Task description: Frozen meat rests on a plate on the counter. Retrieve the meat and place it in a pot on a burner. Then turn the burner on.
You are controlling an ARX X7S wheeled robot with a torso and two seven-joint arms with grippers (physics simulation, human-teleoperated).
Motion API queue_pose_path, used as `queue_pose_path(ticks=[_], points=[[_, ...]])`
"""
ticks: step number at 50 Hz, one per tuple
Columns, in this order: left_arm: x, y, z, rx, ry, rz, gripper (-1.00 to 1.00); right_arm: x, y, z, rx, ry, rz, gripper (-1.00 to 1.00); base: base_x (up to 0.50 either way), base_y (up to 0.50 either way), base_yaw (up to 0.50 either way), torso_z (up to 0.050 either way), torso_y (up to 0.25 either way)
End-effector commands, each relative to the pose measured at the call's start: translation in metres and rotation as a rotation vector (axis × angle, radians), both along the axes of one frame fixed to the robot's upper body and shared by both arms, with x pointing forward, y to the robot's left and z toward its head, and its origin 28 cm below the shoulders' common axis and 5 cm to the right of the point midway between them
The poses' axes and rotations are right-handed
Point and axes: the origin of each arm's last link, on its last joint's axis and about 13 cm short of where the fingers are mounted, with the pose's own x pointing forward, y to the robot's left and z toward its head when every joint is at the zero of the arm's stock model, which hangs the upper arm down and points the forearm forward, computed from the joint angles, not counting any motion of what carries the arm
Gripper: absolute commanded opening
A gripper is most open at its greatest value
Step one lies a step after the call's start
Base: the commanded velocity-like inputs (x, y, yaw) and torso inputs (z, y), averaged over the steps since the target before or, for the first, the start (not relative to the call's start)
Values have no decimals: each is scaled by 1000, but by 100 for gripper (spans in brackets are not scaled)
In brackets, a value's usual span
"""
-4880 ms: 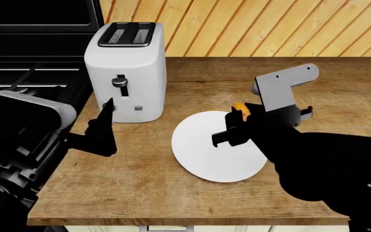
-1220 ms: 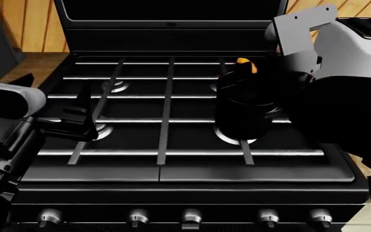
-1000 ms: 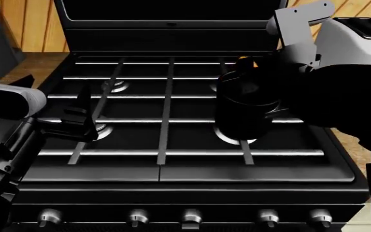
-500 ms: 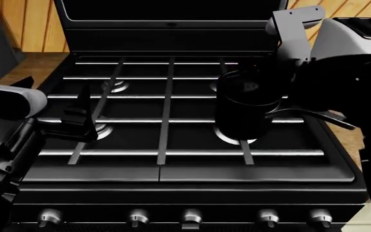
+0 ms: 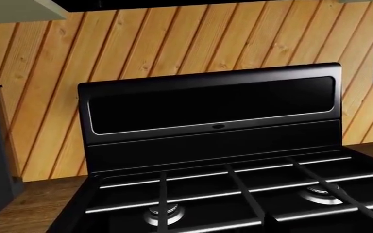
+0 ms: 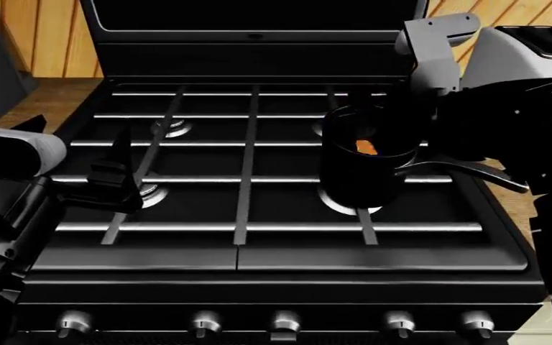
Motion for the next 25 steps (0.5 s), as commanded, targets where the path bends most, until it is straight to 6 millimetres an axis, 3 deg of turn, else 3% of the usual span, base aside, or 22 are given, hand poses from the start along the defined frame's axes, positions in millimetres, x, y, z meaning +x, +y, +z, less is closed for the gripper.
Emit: queue_pose_path(ticks=[1,14,25], points=[[-1,0,0,1,-2,2,100,-1,-1,1,-6,2,-1,100,0,0,0,0,0],[-6,-2,4,4,-6,0,100,-8,-1,6,-14,-35,-2,100,0,0,0,0,0],[-3,-4,4,8,-6,-9,100,-44,1,14,-5,-159,-18,100,0,0,0,0,0]])
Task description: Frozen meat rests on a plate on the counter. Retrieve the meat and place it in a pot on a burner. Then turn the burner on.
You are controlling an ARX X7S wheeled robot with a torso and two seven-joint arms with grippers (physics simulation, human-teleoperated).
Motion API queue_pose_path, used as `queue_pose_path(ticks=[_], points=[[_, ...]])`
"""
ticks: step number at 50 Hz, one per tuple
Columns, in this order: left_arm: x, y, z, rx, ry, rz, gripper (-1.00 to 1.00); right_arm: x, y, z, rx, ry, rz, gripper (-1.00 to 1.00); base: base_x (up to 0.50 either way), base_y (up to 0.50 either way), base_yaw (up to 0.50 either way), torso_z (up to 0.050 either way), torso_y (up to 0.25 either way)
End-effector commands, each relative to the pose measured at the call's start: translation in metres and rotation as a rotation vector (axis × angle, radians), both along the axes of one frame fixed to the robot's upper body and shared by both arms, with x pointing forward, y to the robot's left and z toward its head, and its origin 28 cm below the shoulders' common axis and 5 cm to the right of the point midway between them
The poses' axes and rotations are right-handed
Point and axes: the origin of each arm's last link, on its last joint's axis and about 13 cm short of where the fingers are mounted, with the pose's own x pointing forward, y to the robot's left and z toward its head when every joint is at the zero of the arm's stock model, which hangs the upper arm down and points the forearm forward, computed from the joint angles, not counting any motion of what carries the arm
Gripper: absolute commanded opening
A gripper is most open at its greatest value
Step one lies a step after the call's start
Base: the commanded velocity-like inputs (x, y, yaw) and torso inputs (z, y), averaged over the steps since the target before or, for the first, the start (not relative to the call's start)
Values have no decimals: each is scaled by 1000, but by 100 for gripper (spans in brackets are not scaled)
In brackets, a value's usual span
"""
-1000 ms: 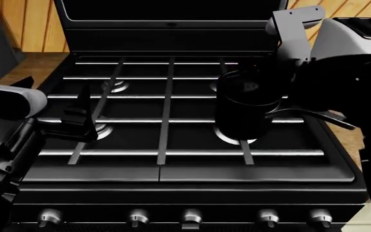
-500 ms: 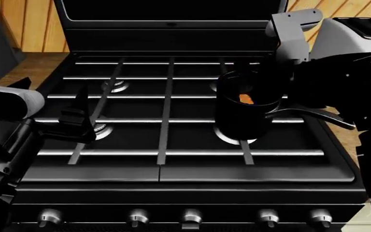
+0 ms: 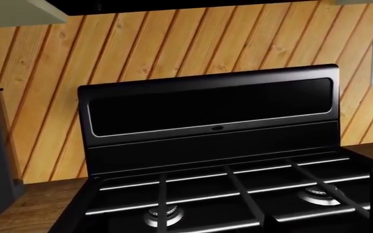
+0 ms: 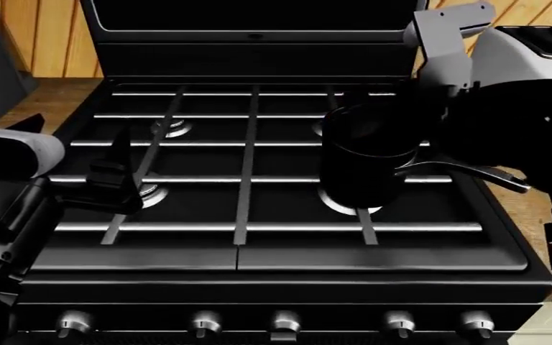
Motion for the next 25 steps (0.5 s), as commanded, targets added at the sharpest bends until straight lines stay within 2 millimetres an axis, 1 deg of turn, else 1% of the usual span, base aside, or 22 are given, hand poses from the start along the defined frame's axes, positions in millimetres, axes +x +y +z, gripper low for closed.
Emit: queue_pose_path(ticks=[1,10,21,25], points=[[1,-2,1,5,-1,-10,100,-30,0,6,2,-111,-25,100,0,0,0,0,0],[4,-5,1,15,-1,-29,100,-54,3,8,-3,-207,-28,100,0,0,0,0,0],[5,-6,1,23,-4,-34,100,-70,4,16,38,-294,-10,100,0,0,0,0,0],[5,-6,1,26,-4,-35,100,-72,4,16,41,-309,-10,100,0,0,0,0,0]])
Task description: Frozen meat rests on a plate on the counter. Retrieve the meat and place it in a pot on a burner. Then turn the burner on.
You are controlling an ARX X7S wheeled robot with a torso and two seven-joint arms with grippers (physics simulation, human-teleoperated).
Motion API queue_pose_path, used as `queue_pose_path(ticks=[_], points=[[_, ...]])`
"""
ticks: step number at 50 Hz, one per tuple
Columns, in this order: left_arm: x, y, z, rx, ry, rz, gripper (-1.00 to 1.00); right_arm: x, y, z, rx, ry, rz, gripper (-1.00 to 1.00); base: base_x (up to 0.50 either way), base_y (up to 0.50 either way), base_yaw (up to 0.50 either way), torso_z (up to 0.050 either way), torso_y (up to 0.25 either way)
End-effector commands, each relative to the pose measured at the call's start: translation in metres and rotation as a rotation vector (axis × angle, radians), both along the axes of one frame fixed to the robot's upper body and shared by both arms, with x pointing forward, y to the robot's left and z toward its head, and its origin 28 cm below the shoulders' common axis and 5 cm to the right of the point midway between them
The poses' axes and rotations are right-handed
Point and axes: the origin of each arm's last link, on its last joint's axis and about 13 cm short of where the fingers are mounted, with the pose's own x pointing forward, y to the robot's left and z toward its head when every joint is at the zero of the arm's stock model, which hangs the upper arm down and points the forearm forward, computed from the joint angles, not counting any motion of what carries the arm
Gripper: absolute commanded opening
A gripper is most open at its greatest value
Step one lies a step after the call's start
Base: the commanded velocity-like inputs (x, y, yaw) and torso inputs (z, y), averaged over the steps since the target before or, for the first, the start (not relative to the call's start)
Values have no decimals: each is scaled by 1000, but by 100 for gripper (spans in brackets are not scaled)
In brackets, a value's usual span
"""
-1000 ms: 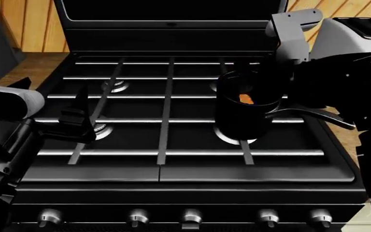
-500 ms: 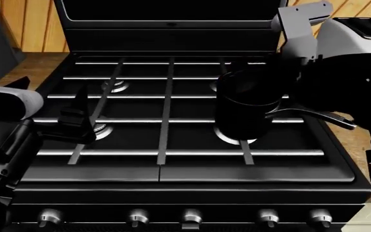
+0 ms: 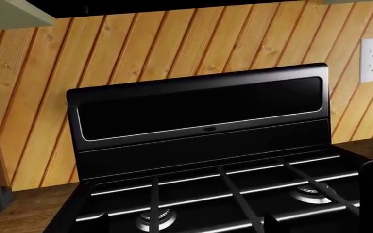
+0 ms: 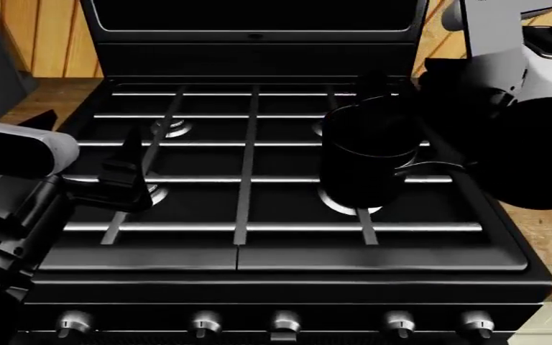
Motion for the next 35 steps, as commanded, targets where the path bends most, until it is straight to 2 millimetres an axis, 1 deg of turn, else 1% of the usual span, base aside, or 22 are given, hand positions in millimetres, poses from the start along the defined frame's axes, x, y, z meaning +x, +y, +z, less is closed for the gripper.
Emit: queue_pose_path(ticks=[1,4,10,35], points=[[1,-2,0,9,-1,-7,100,-16,0,3,13,-73,2,100,0,0,0,0,0],[1,-2,0,10,-1,-7,100,-16,0,2,2,-73,-19,100,-163,0,0,0,0],[0,-3,1,15,-2,-8,100,-16,0,0,-10,-76,-42,100,-500,15,0,0,0],[0,-4,0,25,-2,-6,100,-17,-2,-2,-23,-83,-45,100,-500,15,0,0,0]])
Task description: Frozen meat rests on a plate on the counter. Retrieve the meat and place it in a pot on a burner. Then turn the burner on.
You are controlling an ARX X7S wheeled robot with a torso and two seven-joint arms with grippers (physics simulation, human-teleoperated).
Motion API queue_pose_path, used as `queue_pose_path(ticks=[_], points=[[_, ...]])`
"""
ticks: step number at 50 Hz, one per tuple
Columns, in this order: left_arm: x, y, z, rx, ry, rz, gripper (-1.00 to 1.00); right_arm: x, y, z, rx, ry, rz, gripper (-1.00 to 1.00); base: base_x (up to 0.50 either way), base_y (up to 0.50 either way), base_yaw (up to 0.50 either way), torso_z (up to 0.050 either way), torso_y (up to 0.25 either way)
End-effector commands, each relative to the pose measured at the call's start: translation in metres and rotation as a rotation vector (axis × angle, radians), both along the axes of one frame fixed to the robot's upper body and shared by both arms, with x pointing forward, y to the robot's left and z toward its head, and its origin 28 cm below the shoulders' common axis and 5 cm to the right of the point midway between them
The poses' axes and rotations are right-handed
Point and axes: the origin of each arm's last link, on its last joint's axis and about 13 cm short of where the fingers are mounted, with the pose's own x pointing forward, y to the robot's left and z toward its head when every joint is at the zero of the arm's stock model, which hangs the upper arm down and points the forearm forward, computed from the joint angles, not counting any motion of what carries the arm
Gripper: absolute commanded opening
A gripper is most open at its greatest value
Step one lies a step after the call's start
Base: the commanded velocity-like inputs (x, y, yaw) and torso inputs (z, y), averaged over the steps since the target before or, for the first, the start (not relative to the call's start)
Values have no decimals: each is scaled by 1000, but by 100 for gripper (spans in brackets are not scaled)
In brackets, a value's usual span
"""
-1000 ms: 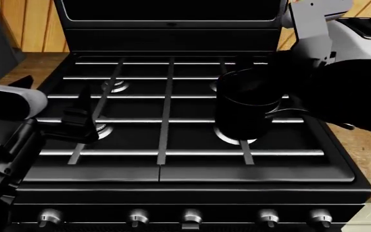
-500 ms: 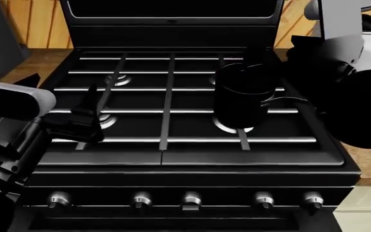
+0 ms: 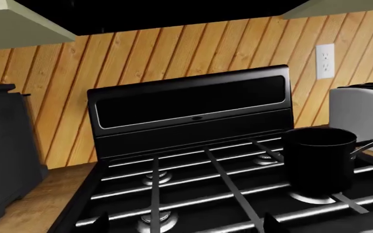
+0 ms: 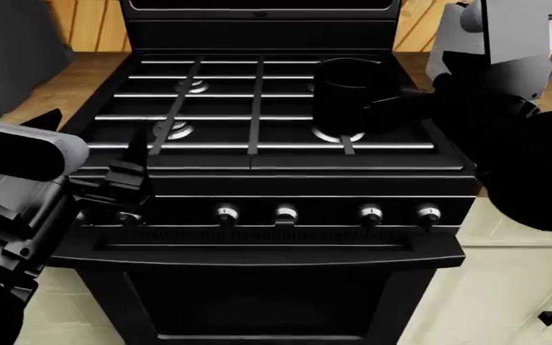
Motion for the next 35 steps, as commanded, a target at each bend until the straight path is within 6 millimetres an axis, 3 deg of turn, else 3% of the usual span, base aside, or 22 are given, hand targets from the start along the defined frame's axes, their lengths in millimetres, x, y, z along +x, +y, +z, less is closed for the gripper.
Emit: queue_pose_path(ticks=[1,16,25,35], points=[[0,-1,-1,4,1,1,100,0,-1,-1,-5,-6,-6,100,-500,12,0,0,0],[3,-2,-1,8,-3,4,100,-1,-3,-4,-9,-24,-24,100,-500,1,0,0,0],[9,-3,-18,-63,1,34,100,-6,-6,-12,-11,-79,-69,100,0,0,0,0,0],[15,0,-35,-111,-127,67,100,-22,-11,-36,52,-110,-109,100,0,0,0,0,0]])
